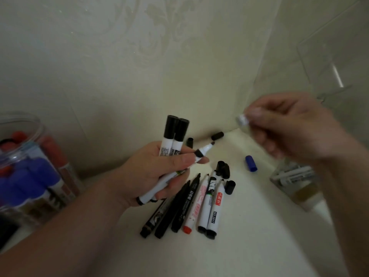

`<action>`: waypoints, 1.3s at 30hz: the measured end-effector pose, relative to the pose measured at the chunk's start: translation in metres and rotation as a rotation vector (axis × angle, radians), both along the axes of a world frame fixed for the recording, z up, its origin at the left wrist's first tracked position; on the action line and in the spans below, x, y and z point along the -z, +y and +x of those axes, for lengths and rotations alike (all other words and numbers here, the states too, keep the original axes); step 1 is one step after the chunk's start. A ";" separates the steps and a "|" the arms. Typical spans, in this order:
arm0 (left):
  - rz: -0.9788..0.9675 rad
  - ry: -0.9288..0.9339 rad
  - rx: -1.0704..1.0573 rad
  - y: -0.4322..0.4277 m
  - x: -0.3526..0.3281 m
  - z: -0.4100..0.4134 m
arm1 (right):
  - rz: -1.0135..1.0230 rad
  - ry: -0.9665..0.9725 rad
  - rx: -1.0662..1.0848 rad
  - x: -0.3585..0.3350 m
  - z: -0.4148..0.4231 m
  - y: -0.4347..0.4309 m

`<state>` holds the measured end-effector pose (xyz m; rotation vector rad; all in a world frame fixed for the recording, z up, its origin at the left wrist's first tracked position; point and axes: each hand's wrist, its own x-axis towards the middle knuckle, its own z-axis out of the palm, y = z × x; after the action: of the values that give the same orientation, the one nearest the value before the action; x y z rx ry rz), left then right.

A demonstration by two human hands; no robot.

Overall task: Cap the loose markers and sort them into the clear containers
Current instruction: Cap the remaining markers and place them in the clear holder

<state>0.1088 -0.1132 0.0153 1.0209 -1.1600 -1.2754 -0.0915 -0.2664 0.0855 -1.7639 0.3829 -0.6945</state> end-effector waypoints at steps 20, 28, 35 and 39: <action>0.012 -0.144 -0.058 -0.004 -0.004 -0.012 | 0.009 0.255 -0.313 0.023 0.017 0.013; 0.048 0.162 -0.024 -0.008 -0.003 -0.015 | 0.231 0.067 -0.208 0.031 0.031 0.019; 0.140 0.268 -0.088 -0.008 -0.007 -0.021 | 0.523 0.015 -0.363 0.040 0.033 0.013; 0.162 0.265 -0.072 -0.007 -0.005 -0.020 | 0.425 0.043 -0.246 0.039 0.033 0.012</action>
<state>0.0890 -0.1206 0.0207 0.9679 -0.8217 -1.4162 -0.0586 -0.2544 0.0463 -1.3920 0.3089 -0.3663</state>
